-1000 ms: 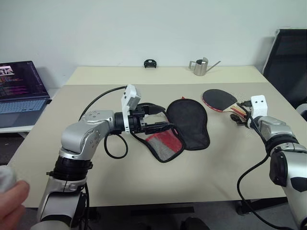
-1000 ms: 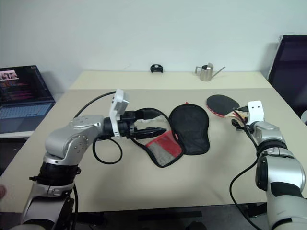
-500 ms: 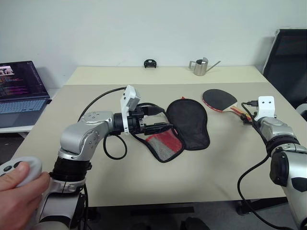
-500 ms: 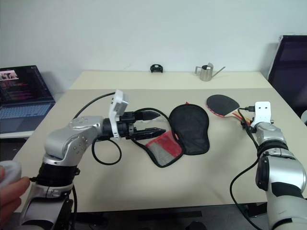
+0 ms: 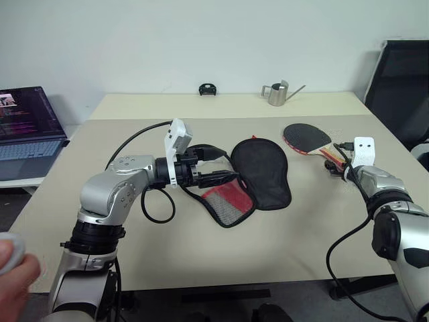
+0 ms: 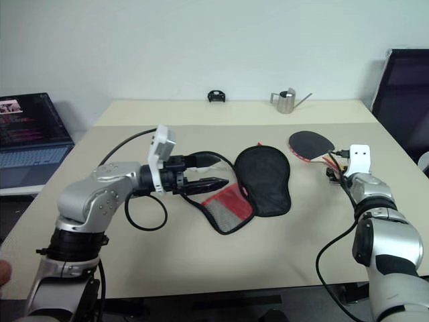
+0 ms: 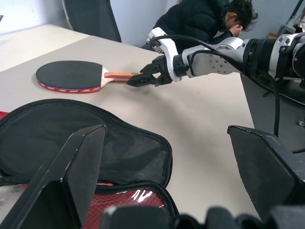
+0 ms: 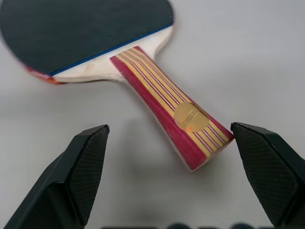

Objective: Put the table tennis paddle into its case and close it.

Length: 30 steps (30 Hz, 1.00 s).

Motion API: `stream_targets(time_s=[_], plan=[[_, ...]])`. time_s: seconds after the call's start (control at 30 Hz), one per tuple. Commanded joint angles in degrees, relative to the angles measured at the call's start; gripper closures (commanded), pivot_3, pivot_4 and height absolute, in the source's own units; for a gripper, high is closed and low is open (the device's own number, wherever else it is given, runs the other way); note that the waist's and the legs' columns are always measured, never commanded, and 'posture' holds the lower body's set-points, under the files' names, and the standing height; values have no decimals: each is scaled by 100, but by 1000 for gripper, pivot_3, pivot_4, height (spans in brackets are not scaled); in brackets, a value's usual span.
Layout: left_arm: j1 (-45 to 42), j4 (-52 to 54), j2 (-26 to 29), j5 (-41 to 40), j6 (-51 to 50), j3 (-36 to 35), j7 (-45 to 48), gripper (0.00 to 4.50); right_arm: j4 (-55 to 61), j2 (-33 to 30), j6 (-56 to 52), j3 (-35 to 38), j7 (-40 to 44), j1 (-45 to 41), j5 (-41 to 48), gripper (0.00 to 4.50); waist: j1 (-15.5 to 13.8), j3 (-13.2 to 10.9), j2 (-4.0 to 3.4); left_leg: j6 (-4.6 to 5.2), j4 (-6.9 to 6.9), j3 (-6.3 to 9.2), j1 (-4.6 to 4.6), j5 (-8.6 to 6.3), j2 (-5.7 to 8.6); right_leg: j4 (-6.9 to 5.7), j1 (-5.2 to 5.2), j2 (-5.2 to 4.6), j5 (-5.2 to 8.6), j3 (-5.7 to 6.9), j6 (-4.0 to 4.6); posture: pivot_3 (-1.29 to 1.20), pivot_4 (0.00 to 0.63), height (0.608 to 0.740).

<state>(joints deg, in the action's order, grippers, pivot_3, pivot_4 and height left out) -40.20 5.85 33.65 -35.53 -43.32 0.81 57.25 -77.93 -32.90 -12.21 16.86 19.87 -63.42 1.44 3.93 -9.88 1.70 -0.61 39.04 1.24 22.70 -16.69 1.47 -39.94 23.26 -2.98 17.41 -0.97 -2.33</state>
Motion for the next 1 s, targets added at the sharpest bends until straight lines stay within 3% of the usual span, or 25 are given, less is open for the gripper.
stream_targets(time_s=[0.03, 0.2, 0.43, 0.87, 1.0], plan=[[-94, 6, 0, -36, 114, -51, 107, 15, 113, 56, -163, 30, 549, -77, 118, 25, 20, 0, 0, 0, 0, -1, 0, 0, 0, 0, 0, 0, 0, -1, 0, 0, 150, 740], [-146, -102, -76, 9, 174, -2, 169, 15, 164, 84, -152, -46, 797, -77, 63, 25, 67, 0, 0, 0, 0, -1, 0, 0, 0, 0, 0, 0, 0, 0, 0, 0, 150, 740], [-142, -148, -144, 32, 241, 40, 172, 15, 201, 196, 701, -468, -402, 19, -426, 25, 71, 0, 0, 0, 0, 0, 0, 0, 0, 0, 0, -1, 0, 0, 0, 0, 150, 740], [-90, -126, -136, 25, 235, 0, 97, 15, 94, 635, 812, -343, -1182, -4, -376, 25, 77, 0, 0, -1, 0, 1, 0, 0, 0, 0, 0, -2, 0, 1, 0, 0, 150, 740], [-37, -95, -80, 12, 222, -48, 90, 15, 75, 565, 778, -289, -1383, 20, -358, 1000, 76, 0, 0, -1, 0, 1, 1, 0, 0, 1, 0, -2, 0, 1, 0, 0, 150, 740]])
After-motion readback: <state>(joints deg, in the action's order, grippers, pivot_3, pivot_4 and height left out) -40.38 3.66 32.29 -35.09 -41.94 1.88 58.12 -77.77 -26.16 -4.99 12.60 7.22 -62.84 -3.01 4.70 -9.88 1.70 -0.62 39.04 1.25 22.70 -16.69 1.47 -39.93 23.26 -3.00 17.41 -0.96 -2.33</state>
